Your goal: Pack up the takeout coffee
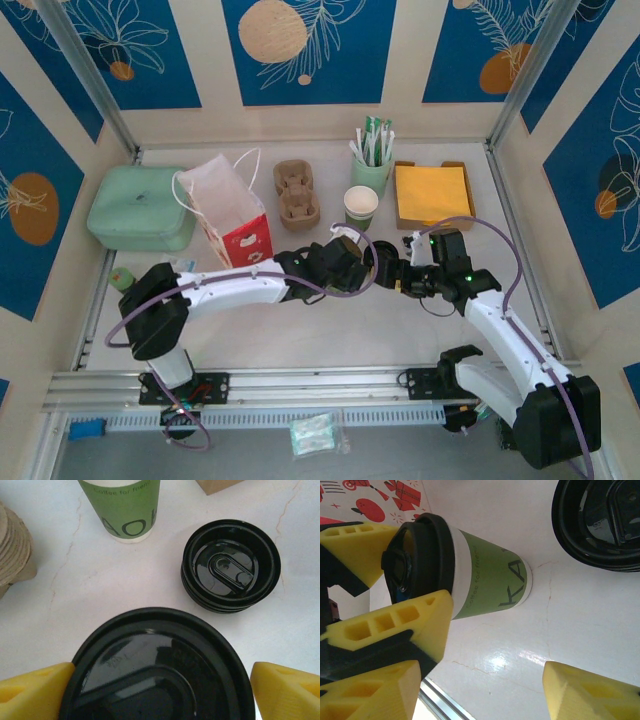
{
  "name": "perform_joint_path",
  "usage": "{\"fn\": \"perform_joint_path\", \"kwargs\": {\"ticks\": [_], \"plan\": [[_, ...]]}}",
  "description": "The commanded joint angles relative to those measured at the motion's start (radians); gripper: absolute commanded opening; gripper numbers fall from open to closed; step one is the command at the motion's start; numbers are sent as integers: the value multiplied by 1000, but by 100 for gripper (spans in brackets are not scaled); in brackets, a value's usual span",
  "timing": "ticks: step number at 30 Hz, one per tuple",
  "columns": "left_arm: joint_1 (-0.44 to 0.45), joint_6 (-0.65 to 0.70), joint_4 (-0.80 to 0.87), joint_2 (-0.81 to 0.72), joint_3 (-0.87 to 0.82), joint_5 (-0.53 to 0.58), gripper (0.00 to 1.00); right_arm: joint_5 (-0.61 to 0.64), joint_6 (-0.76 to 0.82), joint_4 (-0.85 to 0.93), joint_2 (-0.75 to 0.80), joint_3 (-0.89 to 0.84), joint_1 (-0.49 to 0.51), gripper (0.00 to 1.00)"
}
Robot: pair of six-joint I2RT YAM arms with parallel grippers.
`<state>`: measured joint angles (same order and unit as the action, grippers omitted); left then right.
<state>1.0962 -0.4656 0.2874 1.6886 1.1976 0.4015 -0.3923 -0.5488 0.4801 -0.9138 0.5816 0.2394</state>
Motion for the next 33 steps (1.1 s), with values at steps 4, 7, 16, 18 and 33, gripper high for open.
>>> {"fn": "perform_joint_path", "kwargs": {"ticks": [4,7,16,18,33], "plan": [[7,-24,48,-5,16,-36,100,-19,23,28,0,49,5,66],[6,-26,68,-6,48,-55,99,-16,23,33,-4,61,6,66],[5,-41,81,-21,94,-104,99,-5,27,50,-11,80,6,66],[5,-45,83,-33,100,-106,99,-2,29,55,-12,84,6,66],[-135,-154,142,-278,-51,-160,99,121,87,186,-206,286,86,64]]}}
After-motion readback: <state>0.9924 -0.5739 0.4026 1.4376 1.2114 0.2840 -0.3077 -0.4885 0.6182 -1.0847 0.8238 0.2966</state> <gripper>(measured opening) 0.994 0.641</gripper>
